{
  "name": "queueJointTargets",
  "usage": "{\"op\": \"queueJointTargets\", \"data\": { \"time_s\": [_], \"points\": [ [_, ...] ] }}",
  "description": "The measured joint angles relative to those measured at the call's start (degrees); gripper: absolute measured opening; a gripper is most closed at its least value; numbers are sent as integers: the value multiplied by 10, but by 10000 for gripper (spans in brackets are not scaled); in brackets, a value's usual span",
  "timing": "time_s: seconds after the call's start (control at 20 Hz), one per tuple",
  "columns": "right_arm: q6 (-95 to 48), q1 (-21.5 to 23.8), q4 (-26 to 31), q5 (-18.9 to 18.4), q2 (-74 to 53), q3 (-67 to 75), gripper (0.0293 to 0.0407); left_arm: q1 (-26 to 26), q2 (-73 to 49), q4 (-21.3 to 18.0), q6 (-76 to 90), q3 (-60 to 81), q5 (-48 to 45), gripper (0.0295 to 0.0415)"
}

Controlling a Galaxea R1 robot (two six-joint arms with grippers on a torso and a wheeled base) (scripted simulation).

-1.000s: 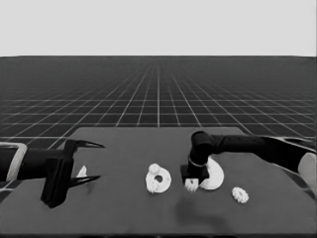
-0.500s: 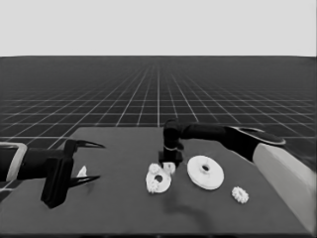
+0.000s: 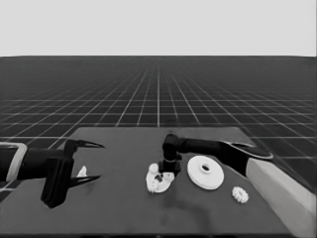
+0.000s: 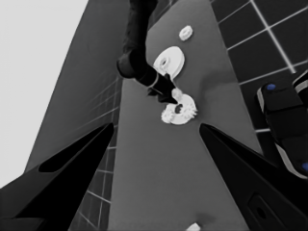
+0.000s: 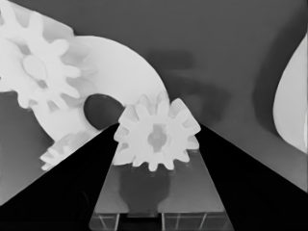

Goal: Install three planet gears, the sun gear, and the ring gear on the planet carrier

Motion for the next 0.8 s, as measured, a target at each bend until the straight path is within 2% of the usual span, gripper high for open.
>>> {"op": "queueJointTargets", "data": {
  "time_s": [0.1,0.2,0.25,0.35,0.6,0.7,0.8],
  "points": [
    [0,-1,-1,0,0,-1,312,0,0,0,0,0,0,385],
    [-1,-1,-1,1,0,-1,372,0,0,0,0,0,0,385],
    [-1,-1,-1,1,0,-1,381,0,0,0,0,0,0,385],
    [-1,-1,-1,1,0,-1,384,0,0,0,0,0,0,385],
    [-1,-1,-1,1,0,-1,385,0,0,0,0,0,0,385],
    [27,54,50,-23,-13,46,385,0,0,0,0,0,0,385],
    [33,77,71,-29,-15,55,385,0,0,0,0,0,0,385]
  ]
}}
